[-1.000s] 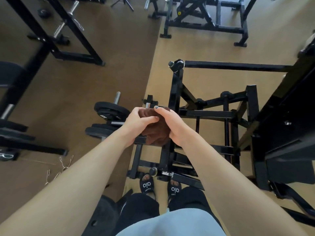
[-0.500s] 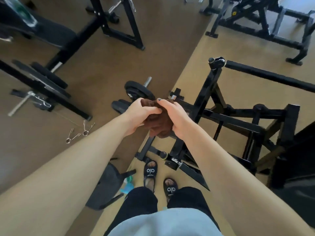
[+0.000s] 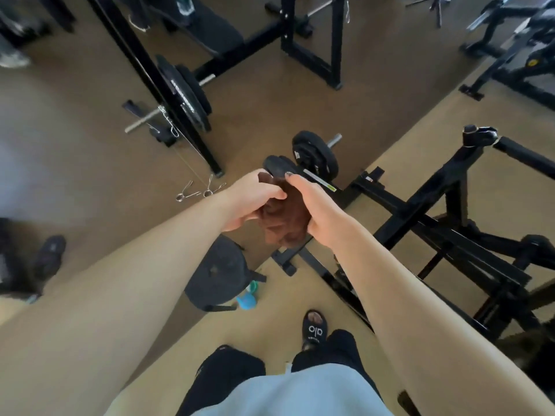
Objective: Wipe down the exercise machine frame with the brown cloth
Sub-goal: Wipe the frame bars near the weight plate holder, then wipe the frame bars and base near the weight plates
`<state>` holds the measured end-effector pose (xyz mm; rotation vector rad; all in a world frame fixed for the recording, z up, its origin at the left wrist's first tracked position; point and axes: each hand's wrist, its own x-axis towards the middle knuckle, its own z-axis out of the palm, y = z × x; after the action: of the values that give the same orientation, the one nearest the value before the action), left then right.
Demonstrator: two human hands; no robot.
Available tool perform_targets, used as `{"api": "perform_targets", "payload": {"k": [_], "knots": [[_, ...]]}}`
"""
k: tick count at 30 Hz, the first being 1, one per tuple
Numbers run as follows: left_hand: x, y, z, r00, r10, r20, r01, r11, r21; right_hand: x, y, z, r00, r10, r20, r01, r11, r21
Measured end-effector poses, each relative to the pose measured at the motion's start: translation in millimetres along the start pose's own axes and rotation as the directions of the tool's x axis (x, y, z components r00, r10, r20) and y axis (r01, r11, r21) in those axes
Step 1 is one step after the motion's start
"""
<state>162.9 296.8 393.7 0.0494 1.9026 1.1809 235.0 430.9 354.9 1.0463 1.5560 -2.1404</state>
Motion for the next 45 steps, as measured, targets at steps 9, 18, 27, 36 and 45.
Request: {"api": "perform_targets", "payload": {"k": [9,18,27,36,45], "knots": [[-54.4,-104.9,-156.5,1.000,-0.002,-0.029,-0.004,0.975,-0.222,3.9,42.8,165.9,0.999,0.013,0.043,-0.004,0.979,-0.205],[-91.4,-171.4,-287.2,0.949,-0.041,0.313,0.094,0.983,-0.156,-12.5,105.4,288.3,0.998,0.052,0.032,-0.054,0.997,0.060],[-69.6,-165.2,-301.9,0.993,-0.054,0.104,0.060,0.997,-0.047,-4.3,112.2,288.2,0.980,-0.001,0.199,-0.014,0.997,0.073],[-11.5,-144.4,-345.6,1.000,0.011,-0.019,-0.011,1.000,0.008,44.5,81.5,307.9,0.994,-0.050,0.094,0.032,0.982,0.184],[122.2,-122.2,-453.6,0.981,-0.007,0.193,-0.001,0.999,0.043,171.5,32.8,392.5,0.958,0.007,-0.285,0.049,0.981,0.187]]}}
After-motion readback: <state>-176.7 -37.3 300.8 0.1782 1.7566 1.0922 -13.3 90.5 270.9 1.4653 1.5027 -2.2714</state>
